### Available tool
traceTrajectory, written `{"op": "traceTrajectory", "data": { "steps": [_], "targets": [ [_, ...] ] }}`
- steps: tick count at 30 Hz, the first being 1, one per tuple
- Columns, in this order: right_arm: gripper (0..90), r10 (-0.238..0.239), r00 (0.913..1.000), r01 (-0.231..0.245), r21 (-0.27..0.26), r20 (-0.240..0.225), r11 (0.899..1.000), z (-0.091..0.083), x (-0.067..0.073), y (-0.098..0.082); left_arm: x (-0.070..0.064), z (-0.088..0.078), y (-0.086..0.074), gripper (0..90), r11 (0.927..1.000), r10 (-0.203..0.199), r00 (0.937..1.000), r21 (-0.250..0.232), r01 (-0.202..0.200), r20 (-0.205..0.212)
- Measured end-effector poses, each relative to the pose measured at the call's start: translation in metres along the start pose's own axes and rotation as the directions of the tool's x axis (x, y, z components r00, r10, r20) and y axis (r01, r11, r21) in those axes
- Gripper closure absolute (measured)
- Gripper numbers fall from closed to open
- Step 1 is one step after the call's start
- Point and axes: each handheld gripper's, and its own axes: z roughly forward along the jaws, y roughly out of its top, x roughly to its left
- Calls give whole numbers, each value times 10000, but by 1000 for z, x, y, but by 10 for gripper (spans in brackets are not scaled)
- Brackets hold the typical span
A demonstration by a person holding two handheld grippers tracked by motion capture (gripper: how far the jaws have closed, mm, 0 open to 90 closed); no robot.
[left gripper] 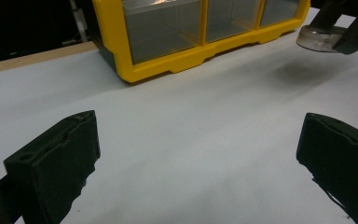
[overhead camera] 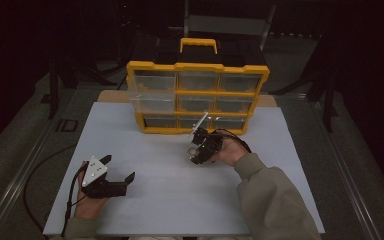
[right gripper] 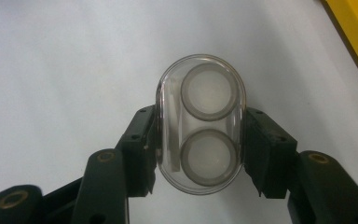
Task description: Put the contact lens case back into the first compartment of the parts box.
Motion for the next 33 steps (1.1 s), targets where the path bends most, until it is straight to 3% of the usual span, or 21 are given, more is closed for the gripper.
{"op": "traceTrajectory", "data": {
  "steps": [10, 33],
  "targets": [
    [493, 213, 9998, -212, 133, -28, 9997, -7, 0, 2, 0, 0, 0, 0, 10000, 3, 10000, 4, -3, 8],
    [493, 102, 9999, -103, 194, 15, 9998, -25, -1, 14, 0, 0, 0, 1, 10000, -4, 10000, -8, 4, 29]
  ]
}}
